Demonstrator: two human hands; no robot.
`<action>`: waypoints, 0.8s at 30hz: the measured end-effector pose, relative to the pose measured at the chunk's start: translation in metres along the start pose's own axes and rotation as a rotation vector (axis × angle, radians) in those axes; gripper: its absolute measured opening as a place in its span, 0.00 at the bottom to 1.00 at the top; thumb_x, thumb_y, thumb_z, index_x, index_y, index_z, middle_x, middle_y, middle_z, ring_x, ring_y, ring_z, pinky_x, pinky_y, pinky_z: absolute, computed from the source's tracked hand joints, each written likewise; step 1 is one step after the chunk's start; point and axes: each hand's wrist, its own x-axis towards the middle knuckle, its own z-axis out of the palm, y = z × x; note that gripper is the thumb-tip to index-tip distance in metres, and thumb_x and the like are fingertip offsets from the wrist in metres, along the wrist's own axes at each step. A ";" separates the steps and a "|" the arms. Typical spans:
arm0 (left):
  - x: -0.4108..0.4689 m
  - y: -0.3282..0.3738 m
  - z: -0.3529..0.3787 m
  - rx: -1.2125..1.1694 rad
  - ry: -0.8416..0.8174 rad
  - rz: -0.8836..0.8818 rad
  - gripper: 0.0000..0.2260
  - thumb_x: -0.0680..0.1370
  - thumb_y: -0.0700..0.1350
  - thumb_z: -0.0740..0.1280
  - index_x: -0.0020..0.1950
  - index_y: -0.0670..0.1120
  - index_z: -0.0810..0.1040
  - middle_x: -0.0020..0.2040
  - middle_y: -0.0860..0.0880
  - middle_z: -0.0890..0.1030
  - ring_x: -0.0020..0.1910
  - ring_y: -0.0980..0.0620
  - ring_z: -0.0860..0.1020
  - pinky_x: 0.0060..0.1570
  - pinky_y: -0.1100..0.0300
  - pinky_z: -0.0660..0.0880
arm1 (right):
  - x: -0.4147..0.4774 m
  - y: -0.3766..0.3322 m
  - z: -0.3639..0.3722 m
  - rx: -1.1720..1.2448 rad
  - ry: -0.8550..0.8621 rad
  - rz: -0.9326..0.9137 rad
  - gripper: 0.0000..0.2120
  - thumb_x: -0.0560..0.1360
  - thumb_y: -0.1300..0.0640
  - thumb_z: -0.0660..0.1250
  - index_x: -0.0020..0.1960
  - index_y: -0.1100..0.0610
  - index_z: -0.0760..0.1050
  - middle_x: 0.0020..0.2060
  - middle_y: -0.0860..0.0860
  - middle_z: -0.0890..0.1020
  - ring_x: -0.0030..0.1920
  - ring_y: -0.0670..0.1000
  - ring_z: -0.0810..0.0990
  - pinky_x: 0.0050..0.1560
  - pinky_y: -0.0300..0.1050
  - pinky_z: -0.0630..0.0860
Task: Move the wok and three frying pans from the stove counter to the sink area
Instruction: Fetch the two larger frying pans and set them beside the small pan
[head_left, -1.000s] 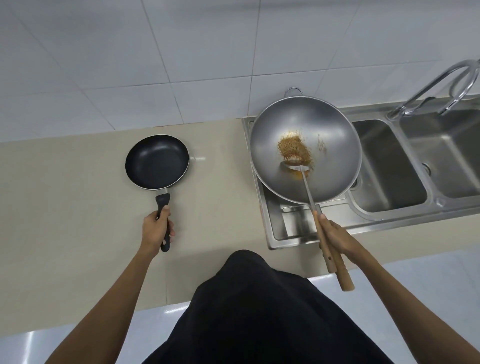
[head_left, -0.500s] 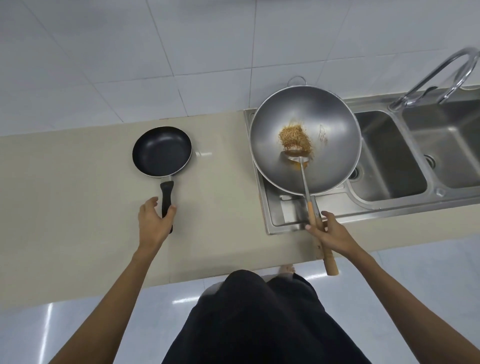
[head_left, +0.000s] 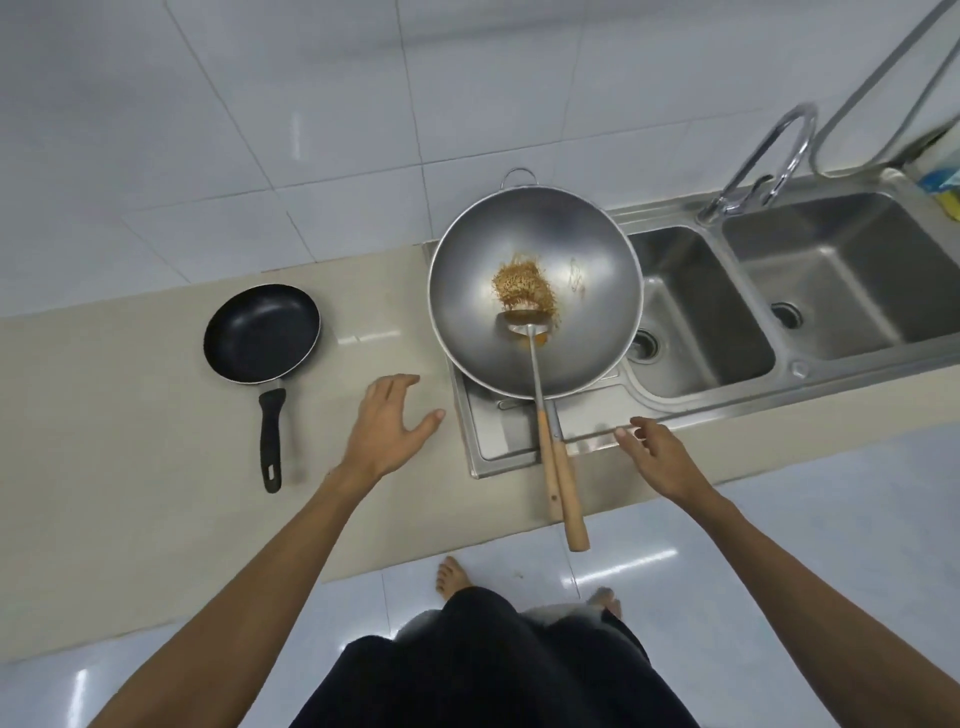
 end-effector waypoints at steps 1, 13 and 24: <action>0.007 0.018 0.006 0.019 -0.017 0.041 0.28 0.76 0.57 0.69 0.70 0.41 0.74 0.66 0.42 0.77 0.68 0.42 0.71 0.69 0.49 0.67 | 0.001 0.008 -0.014 -0.017 0.016 0.000 0.33 0.81 0.38 0.61 0.77 0.59 0.67 0.73 0.61 0.74 0.70 0.61 0.75 0.69 0.57 0.72; 0.076 0.270 0.117 0.244 -0.162 0.390 0.32 0.78 0.61 0.66 0.74 0.41 0.70 0.71 0.41 0.73 0.70 0.42 0.69 0.70 0.49 0.63 | 0.004 0.154 -0.248 -0.249 0.185 0.107 0.38 0.80 0.32 0.55 0.79 0.58 0.64 0.75 0.64 0.71 0.73 0.66 0.72 0.73 0.64 0.68; 0.110 0.496 0.270 0.314 -0.312 0.513 0.36 0.78 0.65 0.62 0.78 0.42 0.64 0.76 0.41 0.68 0.75 0.42 0.64 0.74 0.46 0.61 | -0.025 0.293 -0.415 -0.254 0.319 0.244 0.40 0.80 0.31 0.53 0.81 0.59 0.61 0.78 0.61 0.68 0.76 0.65 0.68 0.74 0.65 0.64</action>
